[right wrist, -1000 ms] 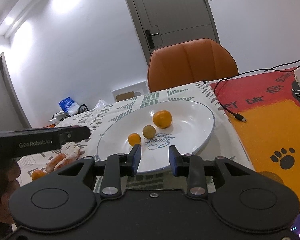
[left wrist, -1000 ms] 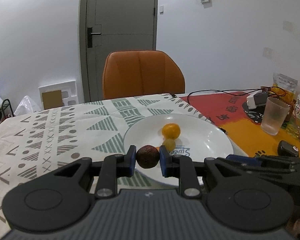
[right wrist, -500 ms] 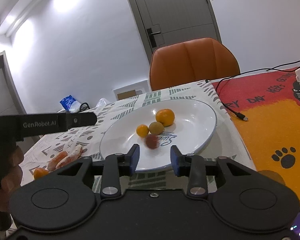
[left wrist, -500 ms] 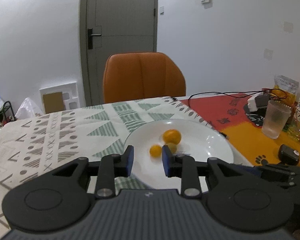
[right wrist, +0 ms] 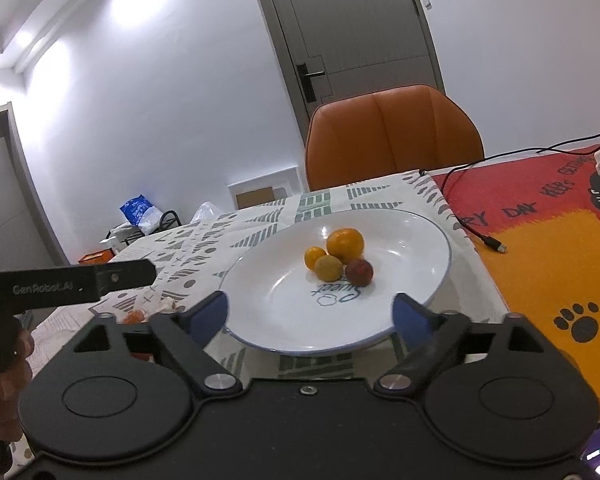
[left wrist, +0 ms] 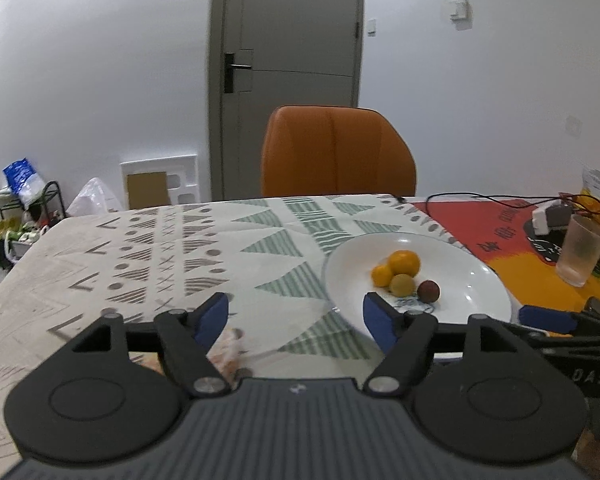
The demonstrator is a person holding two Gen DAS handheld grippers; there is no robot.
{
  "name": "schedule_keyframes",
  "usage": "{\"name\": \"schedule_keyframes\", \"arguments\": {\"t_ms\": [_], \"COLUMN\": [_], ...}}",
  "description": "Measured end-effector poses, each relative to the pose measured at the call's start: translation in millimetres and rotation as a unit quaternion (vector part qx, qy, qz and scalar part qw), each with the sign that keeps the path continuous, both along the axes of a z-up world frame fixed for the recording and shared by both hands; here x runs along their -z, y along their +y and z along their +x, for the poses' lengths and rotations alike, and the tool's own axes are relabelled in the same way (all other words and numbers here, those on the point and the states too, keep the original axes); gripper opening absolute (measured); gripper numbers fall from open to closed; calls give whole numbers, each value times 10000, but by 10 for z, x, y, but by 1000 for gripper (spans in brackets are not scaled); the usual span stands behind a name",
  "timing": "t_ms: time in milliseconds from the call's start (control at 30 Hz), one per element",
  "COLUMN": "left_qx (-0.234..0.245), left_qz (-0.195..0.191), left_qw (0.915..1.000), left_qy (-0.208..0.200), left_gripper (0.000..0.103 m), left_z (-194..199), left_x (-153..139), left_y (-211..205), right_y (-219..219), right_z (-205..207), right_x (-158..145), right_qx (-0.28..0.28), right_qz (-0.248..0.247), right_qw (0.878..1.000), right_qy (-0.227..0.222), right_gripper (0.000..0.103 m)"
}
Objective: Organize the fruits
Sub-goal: 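Withdraw both open tools from the plate back to the fruit cluster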
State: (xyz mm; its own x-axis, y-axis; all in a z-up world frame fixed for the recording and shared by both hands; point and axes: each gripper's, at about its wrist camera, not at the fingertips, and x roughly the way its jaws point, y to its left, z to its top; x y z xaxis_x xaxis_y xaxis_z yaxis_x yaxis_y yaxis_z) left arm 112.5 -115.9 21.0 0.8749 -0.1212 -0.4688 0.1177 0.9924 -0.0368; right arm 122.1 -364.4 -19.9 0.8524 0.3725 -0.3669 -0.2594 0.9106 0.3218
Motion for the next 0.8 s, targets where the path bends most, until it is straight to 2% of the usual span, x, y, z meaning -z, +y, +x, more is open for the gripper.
{"name": "schedule_keyframes", "arguments": {"t_ms": [167, 467, 800], "left_qx": [-210, -505, -826], "left_qz": [-90, -73, -196], "left_qw": [9997, 9987, 9964], "left_qy": [0, -40, -12], "left_gripper": [81, 90, 91], "left_z": [-87, -245, -397], "left_x": [-8, -23, -19], "left_y": [193, 484, 804], "right_y": [83, 284, 522], "right_z": [-20, -52, -85], "right_x": [-36, -82, -125], "right_qx": [-78, -298, -574], "right_qz": [11, -46, -86], "right_qw": [10000, 9995, 9983], "right_qy": [-14, -4, 3], "right_gripper": [103, 103, 103]}}
